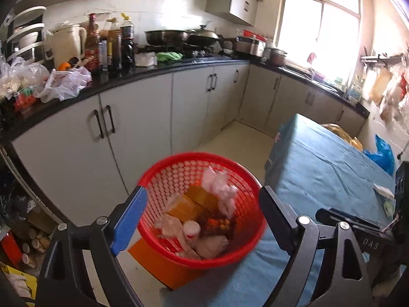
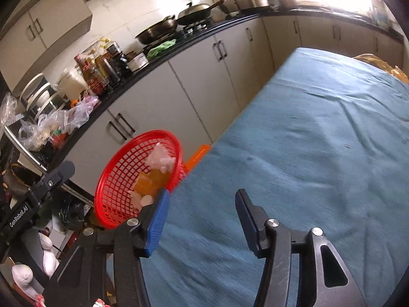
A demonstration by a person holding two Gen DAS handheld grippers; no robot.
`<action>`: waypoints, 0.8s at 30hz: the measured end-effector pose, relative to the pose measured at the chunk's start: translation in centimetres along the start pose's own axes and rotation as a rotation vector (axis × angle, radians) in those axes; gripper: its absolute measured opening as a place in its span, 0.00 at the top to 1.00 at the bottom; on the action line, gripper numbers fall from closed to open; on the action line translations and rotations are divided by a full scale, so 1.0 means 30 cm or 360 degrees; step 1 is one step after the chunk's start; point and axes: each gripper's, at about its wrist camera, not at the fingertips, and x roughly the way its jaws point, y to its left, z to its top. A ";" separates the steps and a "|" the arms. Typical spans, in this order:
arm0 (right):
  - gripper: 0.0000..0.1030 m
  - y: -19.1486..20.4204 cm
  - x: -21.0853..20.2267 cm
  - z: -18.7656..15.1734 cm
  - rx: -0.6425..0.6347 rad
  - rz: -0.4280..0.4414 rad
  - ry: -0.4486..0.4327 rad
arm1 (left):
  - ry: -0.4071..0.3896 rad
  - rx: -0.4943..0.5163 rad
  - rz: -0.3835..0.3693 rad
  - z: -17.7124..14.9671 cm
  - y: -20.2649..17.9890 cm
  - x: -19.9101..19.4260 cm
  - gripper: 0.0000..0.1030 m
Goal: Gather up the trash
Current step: 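Return both tools to the table toward the white box and teal snack bag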
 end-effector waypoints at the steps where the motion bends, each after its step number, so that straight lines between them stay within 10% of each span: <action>1: 0.44 -0.023 -0.017 -0.009 0.0026 0.0002 -0.0008 | 0.0010 0.0006 -0.0013 -0.010 -0.018 -0.004 0.15; 24: 0.38 -0.567 -0.395 -0.167 0.0513 -0.0111 -0.0152 | 0.0140 0.0335 -0.0242 -0.163 -0.509 -0.051 0.15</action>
